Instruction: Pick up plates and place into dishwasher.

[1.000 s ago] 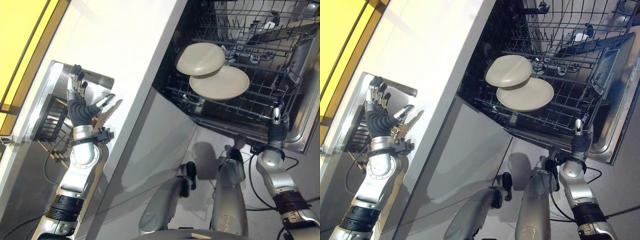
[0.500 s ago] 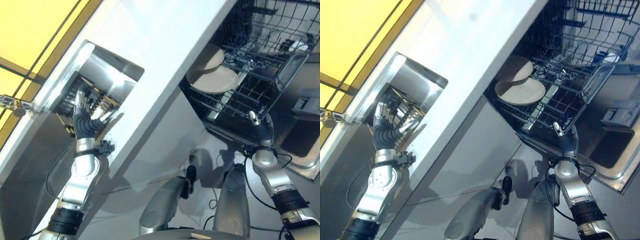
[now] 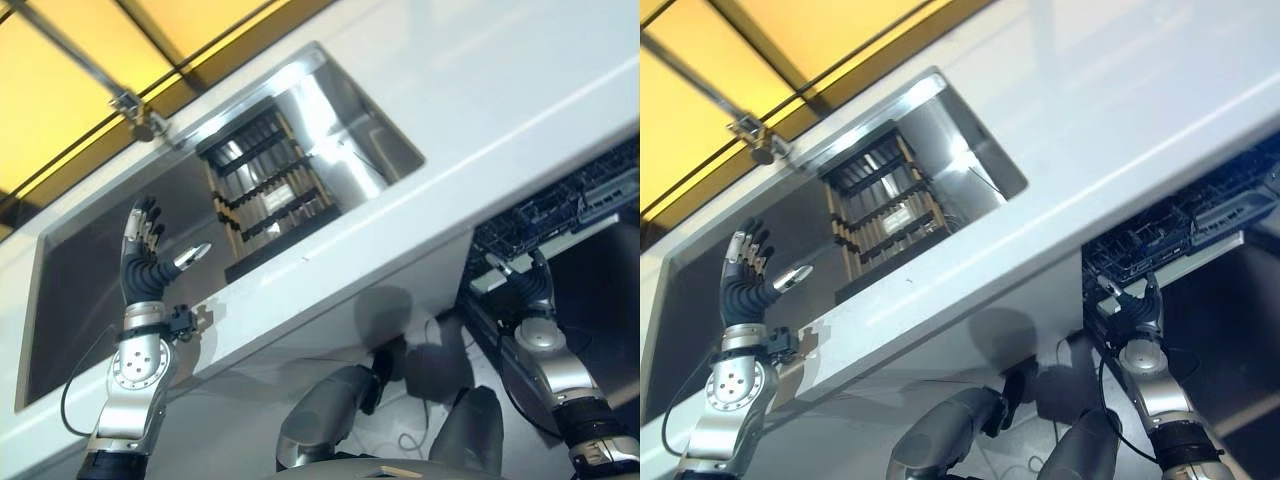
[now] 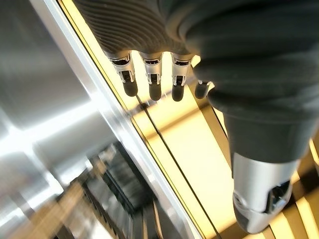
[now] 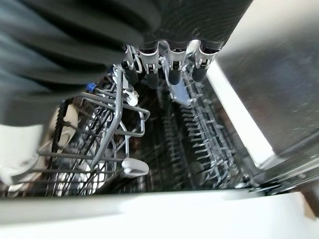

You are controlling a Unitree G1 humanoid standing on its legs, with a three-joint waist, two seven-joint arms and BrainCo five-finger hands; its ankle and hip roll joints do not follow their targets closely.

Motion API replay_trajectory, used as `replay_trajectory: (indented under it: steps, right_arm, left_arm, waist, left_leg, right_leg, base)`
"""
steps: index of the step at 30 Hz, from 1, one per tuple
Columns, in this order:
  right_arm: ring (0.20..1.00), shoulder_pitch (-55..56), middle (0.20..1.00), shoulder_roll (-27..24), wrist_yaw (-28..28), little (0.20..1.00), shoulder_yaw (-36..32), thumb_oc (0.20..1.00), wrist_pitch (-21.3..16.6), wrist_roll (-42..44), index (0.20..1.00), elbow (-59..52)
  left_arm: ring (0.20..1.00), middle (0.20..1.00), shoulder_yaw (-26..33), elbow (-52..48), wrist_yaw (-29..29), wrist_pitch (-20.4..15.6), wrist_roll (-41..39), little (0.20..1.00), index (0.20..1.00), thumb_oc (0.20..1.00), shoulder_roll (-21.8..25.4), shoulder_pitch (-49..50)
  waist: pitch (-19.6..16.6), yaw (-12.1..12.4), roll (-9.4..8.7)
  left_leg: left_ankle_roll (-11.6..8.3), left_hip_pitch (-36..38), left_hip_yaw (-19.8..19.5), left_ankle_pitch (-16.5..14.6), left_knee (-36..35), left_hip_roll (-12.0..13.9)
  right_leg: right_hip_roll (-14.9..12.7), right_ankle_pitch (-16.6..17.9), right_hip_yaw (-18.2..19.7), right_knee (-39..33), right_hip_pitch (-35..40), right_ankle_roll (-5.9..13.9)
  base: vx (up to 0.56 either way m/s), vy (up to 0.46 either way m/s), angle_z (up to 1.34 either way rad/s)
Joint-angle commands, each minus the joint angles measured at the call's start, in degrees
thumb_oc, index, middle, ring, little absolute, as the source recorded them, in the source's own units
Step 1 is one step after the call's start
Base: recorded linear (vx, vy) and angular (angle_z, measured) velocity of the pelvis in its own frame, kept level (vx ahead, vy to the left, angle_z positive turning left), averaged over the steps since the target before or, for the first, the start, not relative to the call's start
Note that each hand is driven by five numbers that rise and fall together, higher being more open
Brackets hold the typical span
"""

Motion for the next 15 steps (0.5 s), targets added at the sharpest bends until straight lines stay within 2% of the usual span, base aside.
replay_trajectory:
  steps: [1,7,11,15]
  right_arm:
    - [1.0,-6.25,1.0,3.95,2.66,1.0,4.93,1.0,-9.81,-4.01,1.0,-11.99]
    - [1.0,-5.67,1.0,5.28,0.93,1.0,6.22,1.0,-8.54,-2.66,1.0,-10.62]
    - [1.0,-5.2,1.0,5.93,-0.14,1.0,5.94,1.0,-9.04,-1.08,1.0,-8.36]
    - [1.0,-3.33,1.0,7.01,-0.91,1.0,6.39,1.0,-10.09,-0.11,1.0,-7.7]
  left_arm:
    - [1.0,1.0,3.84,-1.76,-1.84,-1.92,-1.59,1.0,1.0,1.0,5.65,2.33]
    - [1.0,1.0,6.27,-2.18,-5.54,-1.17,-2.23,1.0,1.0,1.0,7.37,4.03]
    - [1.0,1.0,9.18,-1.71,-11.05,-1.39,-3.83,1.0,1.0,1.0,8.64,7.12]
    - [1.0,1.0,11.02,-1.11,-14.43,-1.72,-4.38,1.0,1.0,1.0,9.69,8.89]
  waist:
    - [-8.15,3.68,-5.13]
    - [-11.32,6.62,-7.25]
    - [-13.22,8.86,-9.14]
    - [-14.49,9.0,-10.11]
  left_leg:
    - [0.54,-2.32,0.42,-7.52,8.81,0.33]
    - [-0.44,2.84,-1.47,-7.69,4.41,2.22]
    - [-1.25,6.05,-1.81,-7.58,1.7,3.87]
    - [-1.62,8.4,-1.85,-7.07,-0.47,5.19]
  right_leg:
    - [-1.03,12.21,1.11,-10.69,4.1,-1.92]
    - [-0.47,11.0,-3.14,-15.73,12.36,-1.1]
    - [0.04,10.56,-6.42,-18.76,17.07,-0.35]
    - [1.04,9.75,-7.46,-19.43,19.15,0.08]
  base:
    - [0.13,-0.016,0.3]
    - [0.15,-0.063,0.24]
    - [0.15,-0.099,0.26]
    - [0.1,-0.068,0.25]
